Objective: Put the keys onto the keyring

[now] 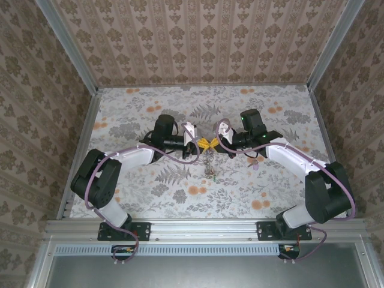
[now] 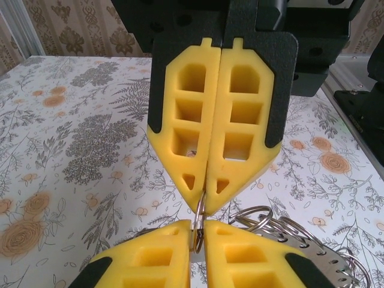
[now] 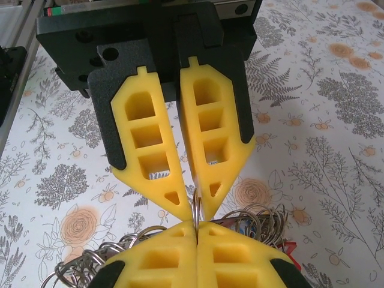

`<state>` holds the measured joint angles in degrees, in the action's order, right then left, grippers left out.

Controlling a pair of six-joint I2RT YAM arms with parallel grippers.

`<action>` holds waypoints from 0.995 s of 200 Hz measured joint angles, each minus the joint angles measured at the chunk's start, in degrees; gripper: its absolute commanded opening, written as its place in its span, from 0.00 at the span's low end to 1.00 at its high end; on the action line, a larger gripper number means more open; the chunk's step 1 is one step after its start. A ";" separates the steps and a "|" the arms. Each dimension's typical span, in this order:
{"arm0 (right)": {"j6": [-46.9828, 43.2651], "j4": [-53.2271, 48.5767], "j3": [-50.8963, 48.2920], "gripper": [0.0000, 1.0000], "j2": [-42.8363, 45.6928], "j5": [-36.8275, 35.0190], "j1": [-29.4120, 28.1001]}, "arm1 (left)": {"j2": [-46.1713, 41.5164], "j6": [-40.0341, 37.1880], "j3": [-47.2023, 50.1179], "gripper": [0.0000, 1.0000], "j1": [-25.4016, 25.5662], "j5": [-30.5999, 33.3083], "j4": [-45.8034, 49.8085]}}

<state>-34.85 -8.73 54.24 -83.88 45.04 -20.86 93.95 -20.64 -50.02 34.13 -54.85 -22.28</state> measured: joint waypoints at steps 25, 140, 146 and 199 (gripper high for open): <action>0.26 -0.02 0.00 0.00 -0.37 0.07 0.00 | 0.17 0.00 -0.02 0.11 0.20 0.02 0.02; 0.13 -0.15 -0.09 0.07 -0.50 -0.24 0.09 | 0.50 -0.61 -0.24 0.00 0.35 0.48 0.63; -0.13 -0.28 -0.09 0.08 -0.50 -0.44 0.09 | 0.50 -0.83 -0.35 0.00 0.39 0.52 1.09; -3.19 -2.43 -0.09 0.25 -0.28 -3.23 -0.02 | 0.39 -2.95 -1.14 0.00 1.11 1.92 5.38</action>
<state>-38.04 -11.16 54.15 -84.16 41.80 -20.88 94.35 -23.59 -51.16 35.24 -52.93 -16.91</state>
